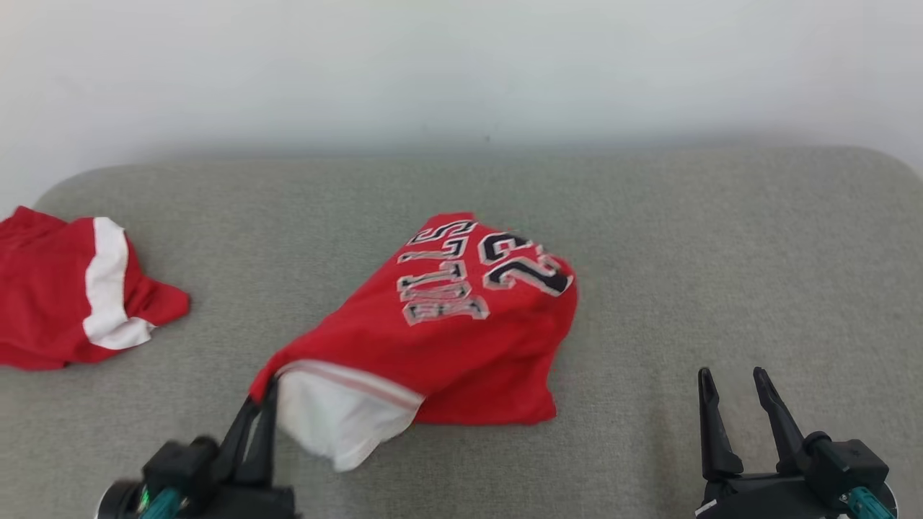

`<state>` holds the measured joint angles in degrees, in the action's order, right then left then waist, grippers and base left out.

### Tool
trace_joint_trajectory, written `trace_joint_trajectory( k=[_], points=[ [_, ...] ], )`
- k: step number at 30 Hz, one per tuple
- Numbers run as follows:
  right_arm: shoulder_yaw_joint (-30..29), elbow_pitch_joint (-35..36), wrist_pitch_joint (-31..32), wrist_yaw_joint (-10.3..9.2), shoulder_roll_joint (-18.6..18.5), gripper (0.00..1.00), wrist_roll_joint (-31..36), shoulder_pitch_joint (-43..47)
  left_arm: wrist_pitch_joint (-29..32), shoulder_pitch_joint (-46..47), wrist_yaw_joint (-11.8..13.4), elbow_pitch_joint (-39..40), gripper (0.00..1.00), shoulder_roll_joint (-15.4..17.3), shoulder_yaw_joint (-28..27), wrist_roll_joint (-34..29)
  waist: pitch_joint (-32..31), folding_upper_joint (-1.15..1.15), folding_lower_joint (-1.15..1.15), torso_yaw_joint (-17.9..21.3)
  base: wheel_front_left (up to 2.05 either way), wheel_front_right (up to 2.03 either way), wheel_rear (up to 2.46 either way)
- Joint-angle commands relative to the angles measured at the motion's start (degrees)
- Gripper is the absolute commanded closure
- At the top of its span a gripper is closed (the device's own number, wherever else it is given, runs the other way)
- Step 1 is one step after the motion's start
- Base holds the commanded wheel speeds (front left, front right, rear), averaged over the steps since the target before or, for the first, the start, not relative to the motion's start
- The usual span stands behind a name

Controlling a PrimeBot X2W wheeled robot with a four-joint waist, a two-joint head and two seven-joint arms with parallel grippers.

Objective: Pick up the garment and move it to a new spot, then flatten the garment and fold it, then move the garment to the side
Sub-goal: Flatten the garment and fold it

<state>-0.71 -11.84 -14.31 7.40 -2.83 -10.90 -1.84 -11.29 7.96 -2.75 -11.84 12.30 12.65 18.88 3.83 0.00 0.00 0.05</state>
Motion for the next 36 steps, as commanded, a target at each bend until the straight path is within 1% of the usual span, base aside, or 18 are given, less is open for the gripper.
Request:
trace_joint_trajectory(
  k=[1,4,8,10,17,18,19,20,21,25,30,31,32,36],
  points=[
    [-0.07,0.17,0.07,0.18,-0.11,0.0,0.29,0.79,0.24,-2.36,0.83,0.93,1.0,0.32,-0.63,0.67,-2.01,0.0,0.0,-1.69,0.0,0.0,0.0],
    [-0.05,0.34,0.54,0.18,-0.09,0.0,0.51,1.03,0.92,-6.63,2.36,1.75,1.0,1.2,-1.94,1.26,-2.53,0.0,0.0,-1.61,0.0,0.0,0.0],
    [-0.11,0.71,1.09,0.18,-0.09,0.0,0.89,1.53,0.73,-10.01,3.88,-0.01,1.0,0.91,-3.27,2.8,-3.21,0.0,0.0,-1.46,0.0,0.0,0.0],
    [-0.05,0.91,1.49,0.18,-0.09,0.0,1.02,1.63,0.32,-10.86,4.23,-1.9,1.0,1.49,-3.53,2.44,-3.55,0.0,0.0,-1.25,0.0,0.0,0.0],
    [-0.57,1.76,2.19,0.18,-0.09,0.0,1.42,2.12,-1.39,-9.66,3.92,-6.84,1.0,1.01,-4.17,3.68,-4.08,0.0,0.0,-1.15,0.0,0.0,0.0],
    [-0.65,1.86,2.25,0.18,-0.09,0.0,1.41,2.24,-1.76,-9.24,4.03,-7.17,0.99,0.95,-4.37,3.75,-4.15,0.0,0.0,-1.25,0.0,0.0,0.0],
    [-0.77,1.9,2.29,0.18,-0.09,0.0,1.41,2.37,-1.95,-8.91,4.07,-7.65,0.91,1.04,-4.58,3.85,-4.23,0.0,0.0,-1.38,0.0,0.0,0.0],
    [-0.85,1.98,2.33,0.18,-0.09,0.0,1.4,2.45,-2.19,-8.68,3.77,-8.41,1.0,1.51,-4.91,3.95,-4.28,0.0,0.0,-1.49,0.0,0.0,0.0],
    [-0.89,2.02,2.39,0.18,-0.09,0.0,1.4,2.51,-2.51,-8.31,3.65,-8.91,1.0,1.81,-5.27,3.89,-4.32,0.0,0.0,-1.62,0.0,0.0,0.0],
    [-1.03,2.07,2.46,0.18,-0.1,0.0,1.45,2.47,-3.2,-7.0,4.53,-9.64,1.0,2.34,-6.22,3.06,-4.44,0.0,0.0,-2.21,0.0,0.0,0.0],
    [-1.03,2.09,2.46,0.18,-0.1,0.0,1.39,2.74,-3.43,-6.51,4.17,-11.2,1.0,2.42,-6.25,3.37,-4.52,0.0,0.0,-2.62,0.0,0.0,0.0],
    [-1.0,2.06,2.46,0.18,-0.09,0.0,1.33,2.75,-3.53,-6.3,4.39,-11.41,0.62,2.33,-6.36,3.32,-4.53,0.0,0.0,-2.67,0.0,0.0,0.0],
    [-1.01,1.97,2.44,0.18,-0.1,0.0,1.25,2.76,-3.56,-6.24,4.59,-11.54,0.0,2.12,-6.43,3.32,-4.55,0.0,0.0,-2.73,0.0,0.0,0.0],
    [-1.43,1.76,2.2,0.18,-0.1,0.0,0.93,3.0,-3.83,-7.01,5.5,-11.54,0.0,1.81,-7.12,2.91,-4.77,0.0,0.0,-3.31,0.0,0.0,0.0]
  ],
)
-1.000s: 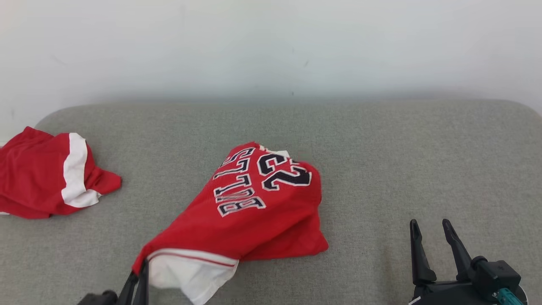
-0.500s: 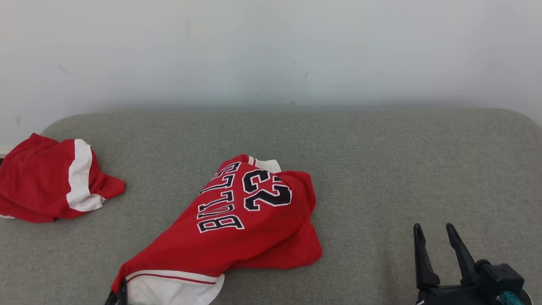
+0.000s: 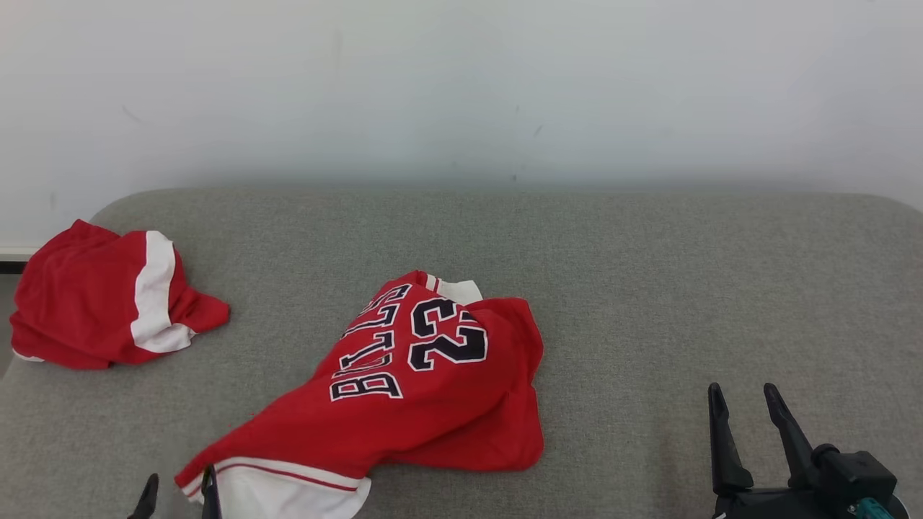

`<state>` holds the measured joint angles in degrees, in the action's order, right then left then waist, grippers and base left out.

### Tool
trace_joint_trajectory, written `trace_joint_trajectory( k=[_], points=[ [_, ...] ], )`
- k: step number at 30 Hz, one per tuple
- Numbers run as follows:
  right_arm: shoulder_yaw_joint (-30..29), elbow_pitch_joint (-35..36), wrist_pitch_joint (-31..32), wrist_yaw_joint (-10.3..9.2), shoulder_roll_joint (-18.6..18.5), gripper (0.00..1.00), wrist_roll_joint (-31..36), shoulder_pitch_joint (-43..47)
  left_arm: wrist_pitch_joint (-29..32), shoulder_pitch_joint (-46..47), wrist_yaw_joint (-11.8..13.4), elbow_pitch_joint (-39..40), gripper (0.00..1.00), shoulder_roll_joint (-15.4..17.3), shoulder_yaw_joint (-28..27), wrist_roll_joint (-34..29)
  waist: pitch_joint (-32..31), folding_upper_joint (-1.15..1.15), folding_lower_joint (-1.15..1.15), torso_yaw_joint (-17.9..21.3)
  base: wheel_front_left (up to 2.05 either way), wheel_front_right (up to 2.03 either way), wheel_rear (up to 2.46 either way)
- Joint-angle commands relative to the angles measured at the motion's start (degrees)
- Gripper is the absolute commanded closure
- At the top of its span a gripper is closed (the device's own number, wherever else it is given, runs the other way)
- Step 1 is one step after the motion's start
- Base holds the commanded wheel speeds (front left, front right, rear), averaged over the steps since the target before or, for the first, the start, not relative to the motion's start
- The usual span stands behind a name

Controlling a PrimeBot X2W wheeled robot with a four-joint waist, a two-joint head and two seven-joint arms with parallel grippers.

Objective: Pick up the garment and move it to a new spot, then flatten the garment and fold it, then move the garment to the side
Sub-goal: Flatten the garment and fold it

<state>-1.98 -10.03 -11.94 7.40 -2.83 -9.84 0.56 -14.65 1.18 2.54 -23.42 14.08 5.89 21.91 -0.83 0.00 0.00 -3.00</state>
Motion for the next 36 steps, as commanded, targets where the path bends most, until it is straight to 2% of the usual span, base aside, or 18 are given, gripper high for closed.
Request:
trace_joint_trajectory(
  k=[1,5,10,17,20,27,36],
  points=[
    [-0.23,-0.13,-0.25,0.18,-0.1,0.0,-0.17,0.63,-0.43,-0.58,0.6,0.35,0.0,-0.08,-0.67,-0.17,-0.19,0.0,0.0,-0.47,0.0,0.0,0.0],
    [-0.63,-0.21,-0.36,0.18,-0.09,0.0,-0.19,0.76,-0.58,-1.58,1.49,1.78,0.0,-0.23,-1.83,-0.41,-0.43,0.0,0.0,-1.23,0.0,0.0,0.0],
    [-0.59,-0.15,-0.56,0.18,-0.09,0.0,-0.37,0.84,-0.55,-3.13,2.29,11.31,0.0,-1.01,-4.36,-4.02,-0.6,0.0,0.0,-2.54,0.0,0.0,0.0],
    [0.08,-0.53,-0.66,0.18,-0.1,0.0,-0.71,0.53,-0.58,-3.1,-0.5,20.24,0.0,-2.18,-3.87,-8.91,-0.52,0.0,0.0,-2.97,0.0,0.0,0.0],
    [0.47,-1.05,-0.69,0.18,-0.1,0.0,-0.71,0.43,-0.58,-2.6,-1.9,20.37,0.0,-2.89,-2.64,-10.48,-0.5,0.0,0.0,-2.76,0.0,0.0,0.0],
    [2.56,-2.43,-0.44,0.18,-0.07,0.0,-1.18,0.27,-0.58,-1.25,-3.36,18.31,0.0,-4.03,-1.74,-12.19,-0.59,0.0,0.0,-2.18,0.0,0.0,0.0],
    [12.09,-7.39,0.25,0.18,-0.11,0.0,-2.37,-2.41,-0.59,0.21,-5.02,16.43,0.0,-5.88,-0.98,-13.53,0.19,0.0,0.0,-4.32,0.0,0.0,0.0]
  ],
)
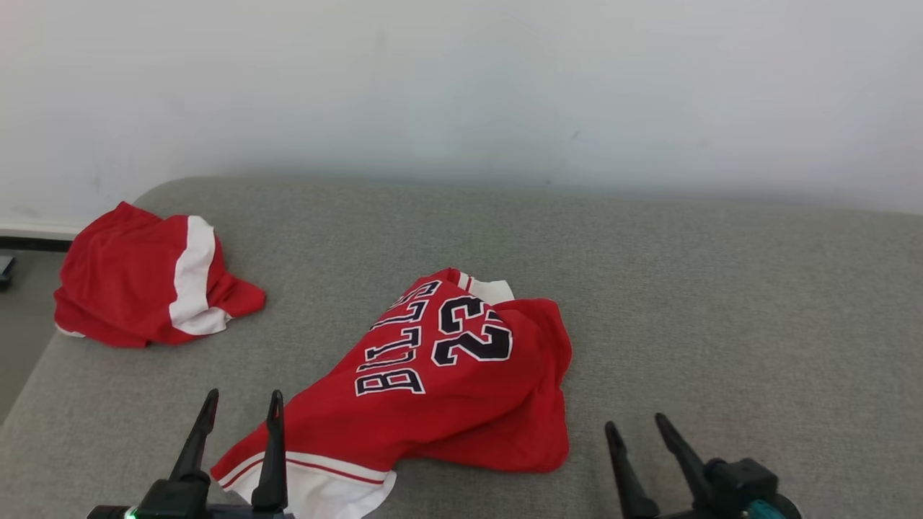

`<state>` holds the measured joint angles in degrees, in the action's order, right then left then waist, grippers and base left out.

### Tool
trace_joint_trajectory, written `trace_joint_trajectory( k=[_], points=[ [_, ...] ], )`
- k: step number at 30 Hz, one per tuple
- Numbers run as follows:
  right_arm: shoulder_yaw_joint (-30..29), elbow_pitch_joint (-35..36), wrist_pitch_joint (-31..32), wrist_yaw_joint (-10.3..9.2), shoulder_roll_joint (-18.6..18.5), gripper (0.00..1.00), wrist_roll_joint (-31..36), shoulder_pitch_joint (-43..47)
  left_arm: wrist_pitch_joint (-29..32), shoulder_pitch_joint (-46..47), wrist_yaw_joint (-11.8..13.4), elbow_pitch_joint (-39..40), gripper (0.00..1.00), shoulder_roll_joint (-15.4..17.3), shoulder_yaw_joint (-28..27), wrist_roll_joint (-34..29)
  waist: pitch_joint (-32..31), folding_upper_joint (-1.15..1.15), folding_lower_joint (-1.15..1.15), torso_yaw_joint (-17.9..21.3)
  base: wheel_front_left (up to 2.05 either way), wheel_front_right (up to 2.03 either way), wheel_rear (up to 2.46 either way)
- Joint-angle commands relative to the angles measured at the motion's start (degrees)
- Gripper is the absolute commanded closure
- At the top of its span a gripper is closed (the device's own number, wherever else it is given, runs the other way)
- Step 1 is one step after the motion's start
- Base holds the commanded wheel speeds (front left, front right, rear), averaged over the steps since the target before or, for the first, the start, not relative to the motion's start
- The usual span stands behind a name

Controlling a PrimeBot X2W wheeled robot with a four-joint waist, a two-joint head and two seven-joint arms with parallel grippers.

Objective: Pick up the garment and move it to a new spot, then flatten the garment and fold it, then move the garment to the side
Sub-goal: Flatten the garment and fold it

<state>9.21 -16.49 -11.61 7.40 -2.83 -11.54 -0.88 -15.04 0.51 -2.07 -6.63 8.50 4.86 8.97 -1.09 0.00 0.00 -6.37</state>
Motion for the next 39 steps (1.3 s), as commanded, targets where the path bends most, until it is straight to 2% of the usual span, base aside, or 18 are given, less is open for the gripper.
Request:
trace_joint_trajectory(
  k=[1,8,19,20,21,25,28,39],
  points=[
    [2.03,-2.06,0.08,0.18,-0.1,0.0,-0.78,-1.52,-0.2,1.02,-0.4,-0.53,0.0,-0.59,0.14,-0.61,0.61,0.0,0.0,-1.34,0.0,0.0,0.0],
    [7.45,-12.23,-0.48,0.18,-0.11,0.0,-1.17,-7.68,-0.21,2.56,-1.41,-1.43,0.0,-1.81,0.36,-1.29,2.83,0.0,0.0,-3.94,0.0,0.0,0.0],
    [11.25,-28.4,-2.39,0.18,-0.11,0.0,-4.67,-14.51,-0.21,4.28,-2.37,-2.59,0.0,-2.95,-0.32,-1.85,4.59,0.0,0.0,-6.16,0.0,0.0,0.0],
    [11.66,-29.47,-2.51,0.18,-0.11,0.58,-5.19,-14.91,-0.21,4.36,-2.46,-2.67,0.0,-3.01,-0.46,-1.92,4.61,0.0,0.0,-6.14,0.0,0.0,0.0],
    [12.09,-30.37,-2.64,0.18,-0.11,1.0,-5.59,-15.31,-0.21,4.41,-2.52,-2.73,0.0,-3.04,-0.58,-2.0,4.58,0.0,0.0,-6.1,0.0,0.0,0.0],
    [12.24,-32.36,-3.39,0.17,-0.11,1.0,-7.66,-17.07,-0.21,4.3,-2.68,-2.9,0.0,-3.14,-1.35,-2.25,4.23,0.0,0.0,-5.54,0.0,0.0,0.0],
    [10.26,-32.23,-3.65,0.14,-0.14,1.0,-7.07,-18.07,-0.21,3.62,-2.64,-2.71,0.0,-3.1,-2.19,-2.32,3.9,0.0,0.0,-4.44,0.0,0.0,0.0],
    [-5.75,-16.58,-3.54,0.13,-4.73,1.0,0.26,-11.0,-0.21,1.97,-2.69,-2.74,0.0,-4.15,-3.61,-1.87,3.4,0.0,0.0,1.34,0.0,0.0,0.0]
  ],
)
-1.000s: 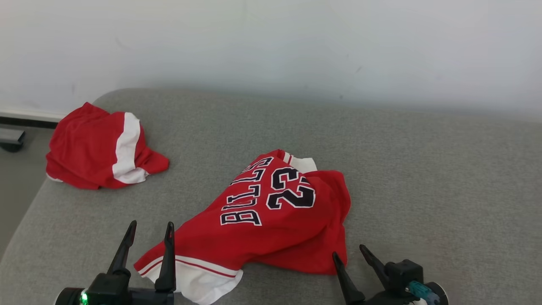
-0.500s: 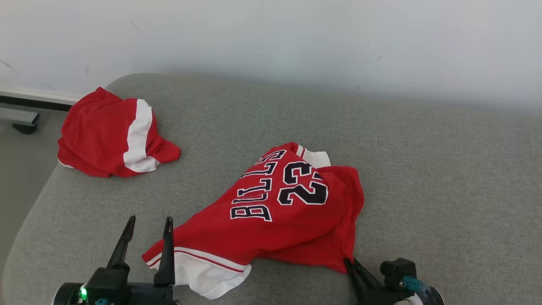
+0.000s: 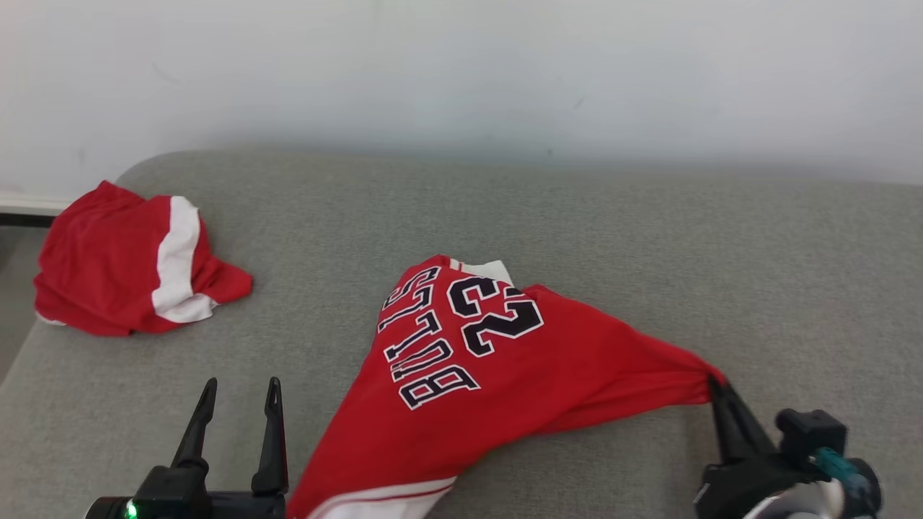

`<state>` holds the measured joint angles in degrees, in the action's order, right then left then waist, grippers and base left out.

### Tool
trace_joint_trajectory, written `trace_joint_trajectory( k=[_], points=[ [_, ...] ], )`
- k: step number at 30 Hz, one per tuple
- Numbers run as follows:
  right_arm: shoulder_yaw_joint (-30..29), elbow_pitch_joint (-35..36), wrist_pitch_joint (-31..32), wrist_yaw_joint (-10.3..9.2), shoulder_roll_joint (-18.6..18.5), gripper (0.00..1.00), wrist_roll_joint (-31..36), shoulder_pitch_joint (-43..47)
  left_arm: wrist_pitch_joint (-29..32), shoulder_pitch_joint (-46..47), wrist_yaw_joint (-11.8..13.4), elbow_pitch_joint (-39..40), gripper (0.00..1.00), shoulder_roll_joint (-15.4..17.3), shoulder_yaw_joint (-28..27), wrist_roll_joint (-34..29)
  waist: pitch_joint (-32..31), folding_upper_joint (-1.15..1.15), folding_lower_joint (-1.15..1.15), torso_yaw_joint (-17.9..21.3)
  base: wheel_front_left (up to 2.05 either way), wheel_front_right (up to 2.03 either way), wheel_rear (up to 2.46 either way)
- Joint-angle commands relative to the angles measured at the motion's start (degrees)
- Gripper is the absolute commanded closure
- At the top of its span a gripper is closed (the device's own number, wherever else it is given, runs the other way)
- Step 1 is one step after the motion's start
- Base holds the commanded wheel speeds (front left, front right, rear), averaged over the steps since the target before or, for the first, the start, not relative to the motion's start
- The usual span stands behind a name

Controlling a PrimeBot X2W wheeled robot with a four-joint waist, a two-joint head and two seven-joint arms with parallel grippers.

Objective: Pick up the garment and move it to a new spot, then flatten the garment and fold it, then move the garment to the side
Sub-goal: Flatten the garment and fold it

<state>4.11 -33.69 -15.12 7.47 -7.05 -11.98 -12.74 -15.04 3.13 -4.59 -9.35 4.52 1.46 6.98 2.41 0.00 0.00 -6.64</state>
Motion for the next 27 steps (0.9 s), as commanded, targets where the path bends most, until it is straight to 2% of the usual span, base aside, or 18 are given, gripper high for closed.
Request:
trace_joint_trajectory(
  k=[1,5,10,11,12,13,18,27],
  points=[
    [-2.07,2.0,-0.03,0.06,-0.84,1.0,1.18,1.77,-0.2,-0.58,-0.2,-0.03,0.0,-0.28,-0.26,0.2,-0.04,0.0,0.0,2.06,0.0,0.0,0.0],
    [-6.56,6.32,-0.03,0.06,-2.0,1.0,2.99,4.6,-0.2,-0.39,-0.32,-0.23,0.0,-0.6,-0.62,0.17,0.12,0.0,0.0,3.69,0.0,0.0,0.0],
    [-10.33,8.39,0.93,0.07,-2.86,1.0,3.86,6.76,-0.21,0.13,-0.33,-0.38,0.0,-0.97,-0.62,-0.03,0.29,0.0,0.0,4.41,0.0,0.0,0.0],
    [-10.53,8.76,1.12,0.06,-2.8,0.59,4.06,6.95,-0.2,0.17,-0.36,-0.4,0.0,-1.0,-0.6,-0.06,0.33,0.0,0.0,4.45,0.0,0.0,0.0],
    [-10.67,9.21,1.28,0.06,-2.55,0.04,4.07,7.05,-0.21,0.17,-0.32,-0.41,0.0,-1.04,-0.61,-0.09,0.36,0.0,0.0,4.48,0.0,0.0,0.0],
    [-10.74,9.66,1.29,0.06,-2.31,0.0,4.12,7.28,-0.21,0.17,-0.37,-0.41,0.0,-1.1,-0.62,-0.1,0.4,0.0,0.0,4.48,0.0,0.0,0.0],
    [-11.19,12.36,0.94,0.06,-1.43,0.0,4.24,7.51,-0.21,0.01,-0.68,-0.58,0.0,-1.26,-0.94,-0.04,0.43,0.0,0.0,4.42,0.0,0.0,0.0],
    [-10.02,21.45,0.39,0.06,0.77,0.0,4.12,9.08,-0.2,-0.66,-0.83,-0.92,0.0,-1.37,-1.84,-0.42,-0.2,0.0,0.0,4.45,0.0,0.0,0.0]
  ],
)
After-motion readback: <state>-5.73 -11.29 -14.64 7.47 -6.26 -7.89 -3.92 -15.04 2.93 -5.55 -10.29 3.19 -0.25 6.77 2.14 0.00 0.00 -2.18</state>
